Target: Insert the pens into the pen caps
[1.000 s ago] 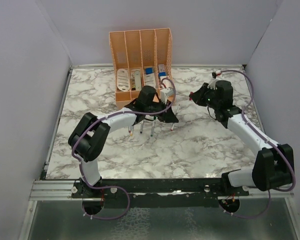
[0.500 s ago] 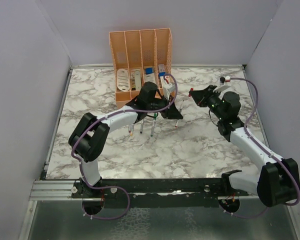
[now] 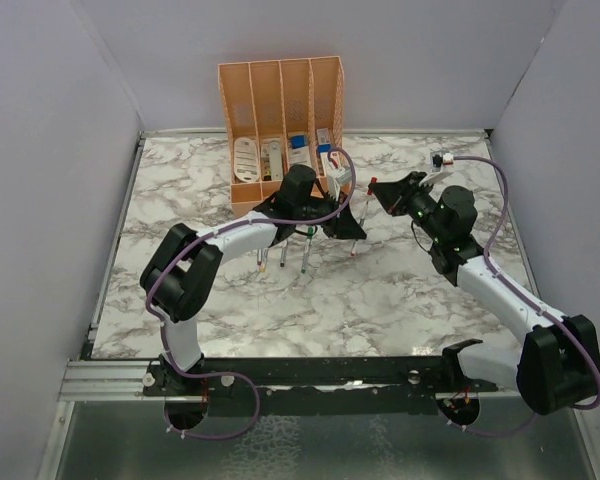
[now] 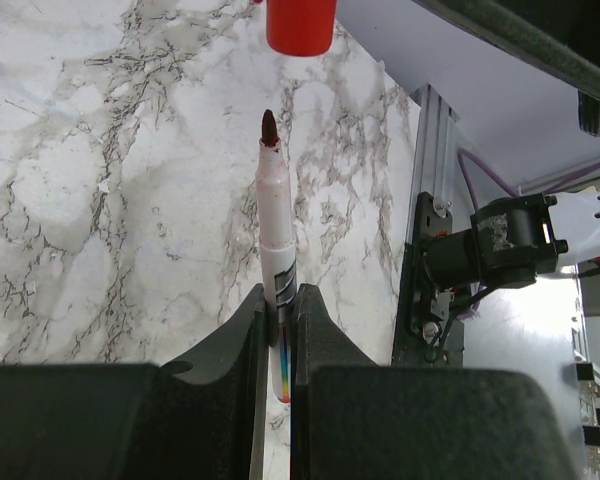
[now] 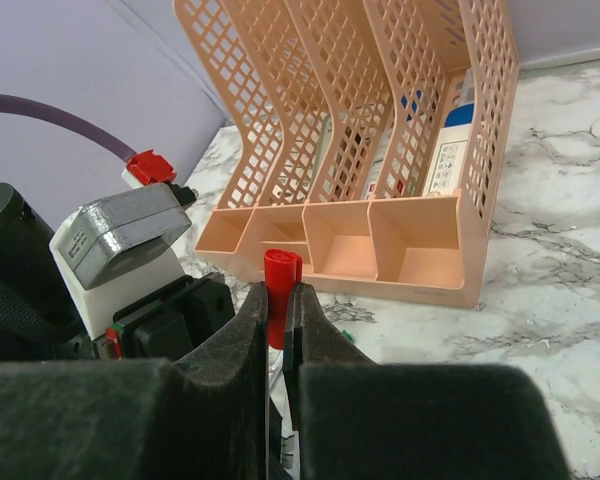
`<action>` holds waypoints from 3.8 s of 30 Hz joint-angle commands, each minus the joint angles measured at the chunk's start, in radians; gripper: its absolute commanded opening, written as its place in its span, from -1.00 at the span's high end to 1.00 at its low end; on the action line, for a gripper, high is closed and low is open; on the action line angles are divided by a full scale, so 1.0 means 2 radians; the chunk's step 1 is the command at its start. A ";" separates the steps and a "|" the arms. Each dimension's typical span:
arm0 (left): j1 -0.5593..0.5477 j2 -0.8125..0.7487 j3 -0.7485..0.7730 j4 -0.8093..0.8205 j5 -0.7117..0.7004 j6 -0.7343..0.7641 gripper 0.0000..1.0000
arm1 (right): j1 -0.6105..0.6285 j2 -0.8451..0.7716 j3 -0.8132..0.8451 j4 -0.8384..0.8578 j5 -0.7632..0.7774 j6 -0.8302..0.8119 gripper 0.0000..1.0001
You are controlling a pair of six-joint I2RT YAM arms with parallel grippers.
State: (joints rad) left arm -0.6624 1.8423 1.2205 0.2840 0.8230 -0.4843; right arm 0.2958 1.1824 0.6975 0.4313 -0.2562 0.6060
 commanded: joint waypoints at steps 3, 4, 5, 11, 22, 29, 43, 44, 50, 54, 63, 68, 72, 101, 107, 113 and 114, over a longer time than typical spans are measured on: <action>-0.002 0.002 0.011 0.016 0.009 0.000 1.00 | 0.005 -0.007 -0.001 -0.001 -0.008 -0.011 0.98; -0.002 0.002 0.011 0.016 0.009 0.000 1.00 | 0.005 -0.009 -0.003 -0.002 -0.007 -0.013 0.98; -0.002 0.001 0.011 0.015 0.008 0.001 1.00 | 0.005 -0.010 -0.003 -0.004 -0.006 -0.013 0.97; -0.002 -0.001 0.010 0.015 0.007 0.003 1.00 | 0.005 -0.008 -0.003 -0.006 -0.002 -0.018 0.98; -0.002 0.000 0.015 0.015 0.004 0.007 1.00 | 0.011 0.000 -0.001 -0.011 -0.004 -0.022 0.98; -0.002 -0.001 0.016 0.010 0.002 0.009 1.00 | 0.013 0.003 -0.004 -0.012 0.000 -0.024 0.97; 0.002 -0.010 0.009 0.000 -0.010 0.019 1.00 | 0.014 0.006 -0.002 -0.021 0.016 -0.037 0.98; 0.002 -0.010 0.009 -0.001 -0.011 0.020 1.00 | 0.014 0.006 -0.002 -0.023 0.015 -0.037 0.97; 0.003 -0.011 0.010 -0.001 -0.013 0.022 1.00 | 0.014 0.007 -0.004 -0.025 0.010 -0.030 0.98; 0.003 -0.010 0.011 -0.001 -0.013 0.022 1.00 | 0.015 0.007 -0.008 -0.025 0.006 -0.026 0.98; 0.004 -0.005 0.015 -0.001 -0.012 0.022 1.00 | 0.018 0.006 -0.010 -0.023 0.002 -0.016 0.98; 0.006 -0.004 0.017 0.002 -0.014 0.021 1.00 | 0.022 0.012 -0.008 -0.025 0.000 -0.016 0.98; 0.008 -0.011 0.015 0.010 -0.024 0.017 1.00 | 0.023 0.017 -0.007 -0.032 -0.001 -0.020 0.98; 0.038 -0.007 0.080 0.036 -0.093 0.011 1.00 | 0.114 0.121 0.072 -0.197 0.003 -0.096 0.98; 0.043 -0.015 0.074 0.036 -0.117 0.013 1.00 | 0.122 0.130 0.078 -0.218 -0.001 -0.102 0.98; 0.052 -0.023 0.069 0.036 -0.138 0.012 1.00 | 0.126 0.141 0.092 -0.243 -0.010 -0.114 0.98; 0.053 -0.024 0.063 0.036 -0.141 0.012 1.00 | 0.126 0.142 0.094 -0.245 -0.012 -0.115 0.98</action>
State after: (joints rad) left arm -0.5819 1.8519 1.2846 0.1390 0.6498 -0.4618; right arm 0.4778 1.4208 0.9062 0.1997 -0.1127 0.3962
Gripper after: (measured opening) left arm 0.084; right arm 0.050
